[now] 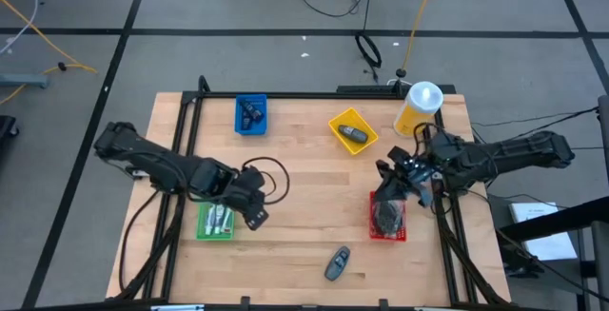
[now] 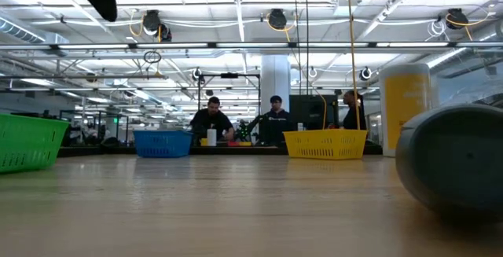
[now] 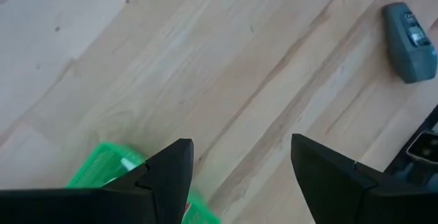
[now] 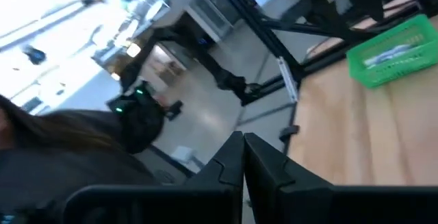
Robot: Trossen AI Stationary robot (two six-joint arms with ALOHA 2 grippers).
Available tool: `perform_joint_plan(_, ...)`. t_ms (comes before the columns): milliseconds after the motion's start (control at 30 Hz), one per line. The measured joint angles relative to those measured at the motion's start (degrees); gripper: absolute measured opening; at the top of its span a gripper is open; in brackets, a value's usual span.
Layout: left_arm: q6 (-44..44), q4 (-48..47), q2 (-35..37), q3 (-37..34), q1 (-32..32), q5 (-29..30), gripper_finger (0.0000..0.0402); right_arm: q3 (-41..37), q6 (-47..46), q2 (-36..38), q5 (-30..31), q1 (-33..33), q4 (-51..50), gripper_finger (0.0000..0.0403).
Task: Pick & Place Travel size toiletries
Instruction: Put the gray deodorant into the yellow bin
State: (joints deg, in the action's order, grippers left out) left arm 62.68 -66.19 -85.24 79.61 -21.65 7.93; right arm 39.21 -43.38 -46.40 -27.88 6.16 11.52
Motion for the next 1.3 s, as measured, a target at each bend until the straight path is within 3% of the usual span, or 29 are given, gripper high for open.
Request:
perform_joint_plan(267, -1.27, -1.69, 0.23, 0.00, -1.31, -1.88, 0.0241, 12.70, 14.89, -7.52, 6.82, 5.75, -17.06, 0.0000)
perform_joint_plan(500, -4.08, -4.90, 0.23, 0.00, -0.81, -1.94, 0.0241, 22.32, 34.34, -14.09, 18.90, 11.09, -33.46, 0.0000)
perform_joint_plan(833, -5.13, -5.41, 0.23, 0.00, 0.38, -1.20, 0.0241, 23.94, 52.11, -24.29, 18.78, 15.85, -35.13, 0.0000)
perform_joint_plan(1100, -5.76, -5.34, 0.23, 0.00, 1.78, -1.10, 0.0241, 23.94, 59.37, -32.53, 18.66, 16.89, -34.17, 0.0000)
perform_joint_plan(1300, -5.99, -5.33, 0.21, -0.01, 2.81, -1.07, 0.0241, 23.94, 59.12, -38.40, 18.66, 16.84, -31.42, 0.0009)
